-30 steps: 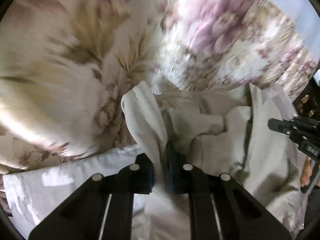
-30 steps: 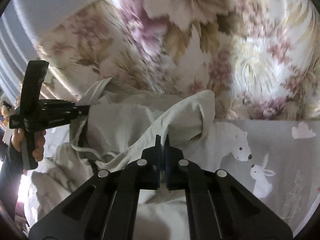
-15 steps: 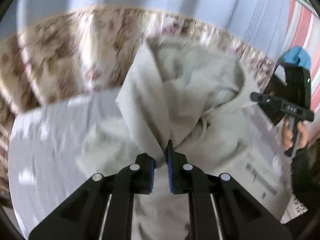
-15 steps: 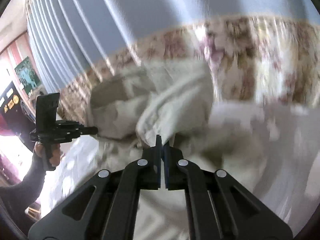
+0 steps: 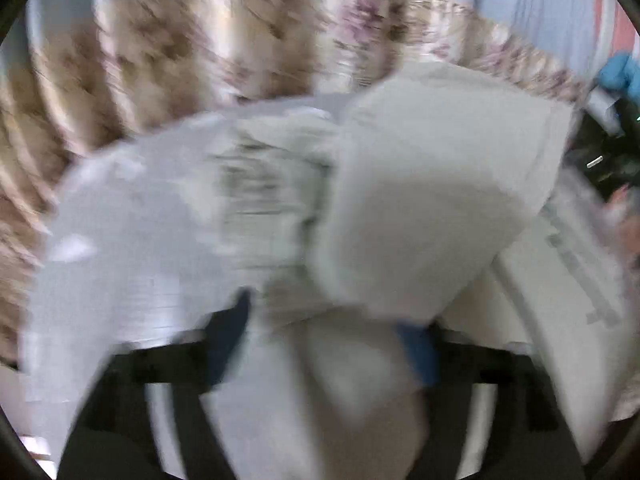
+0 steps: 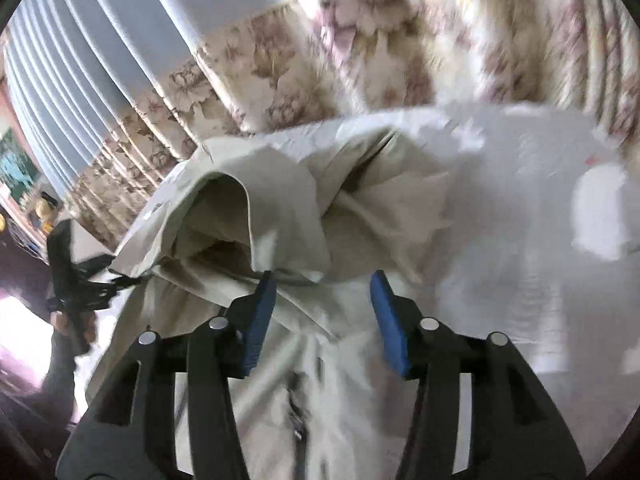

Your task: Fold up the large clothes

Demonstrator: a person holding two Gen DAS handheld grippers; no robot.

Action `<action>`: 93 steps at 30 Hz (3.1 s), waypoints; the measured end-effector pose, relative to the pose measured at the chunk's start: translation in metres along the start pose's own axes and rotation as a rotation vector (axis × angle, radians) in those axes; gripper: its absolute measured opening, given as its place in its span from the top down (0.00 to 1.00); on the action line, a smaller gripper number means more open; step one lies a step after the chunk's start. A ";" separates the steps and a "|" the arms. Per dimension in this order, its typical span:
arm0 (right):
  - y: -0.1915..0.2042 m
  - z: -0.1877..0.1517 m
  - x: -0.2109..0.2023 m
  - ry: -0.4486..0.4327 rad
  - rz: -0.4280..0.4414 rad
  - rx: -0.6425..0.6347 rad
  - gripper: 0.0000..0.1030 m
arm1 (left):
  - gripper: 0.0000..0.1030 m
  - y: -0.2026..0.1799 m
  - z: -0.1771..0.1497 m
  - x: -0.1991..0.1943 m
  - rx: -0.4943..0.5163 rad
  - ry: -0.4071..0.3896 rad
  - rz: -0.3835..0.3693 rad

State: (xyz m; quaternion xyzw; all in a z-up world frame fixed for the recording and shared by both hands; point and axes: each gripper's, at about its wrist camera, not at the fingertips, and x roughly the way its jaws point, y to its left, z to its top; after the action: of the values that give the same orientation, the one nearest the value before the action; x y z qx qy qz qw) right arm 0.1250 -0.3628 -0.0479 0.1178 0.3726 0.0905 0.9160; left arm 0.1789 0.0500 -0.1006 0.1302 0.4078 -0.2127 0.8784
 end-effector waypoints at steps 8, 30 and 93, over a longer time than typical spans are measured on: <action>0.017 0.023 -0.050 -0.179 -0.043 -0.057 0.50 | 0.19 0.022 0.013 -0.059 -0.043 -0.073 0.013; 0.045 -0.017 0.104 0.089 -0.313 -0.218 1.00 | 0.17 -0.013 0.104 0.129 -0.060 0.166 -0.118; 0.054 -0.137 -0.118 -0.216 -0.405 0.159 0.03 | 0.02 0.001 -0.141 -0.119 -0.453 -0.080 0.284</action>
State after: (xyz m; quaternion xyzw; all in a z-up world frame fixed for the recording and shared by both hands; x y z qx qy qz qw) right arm -0.0591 -0.3206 -0.0497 0.1214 0.2945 -0.1379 0.9378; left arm 0.0177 0.1391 -0.0983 -0.0223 0.3878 0.0046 0.9215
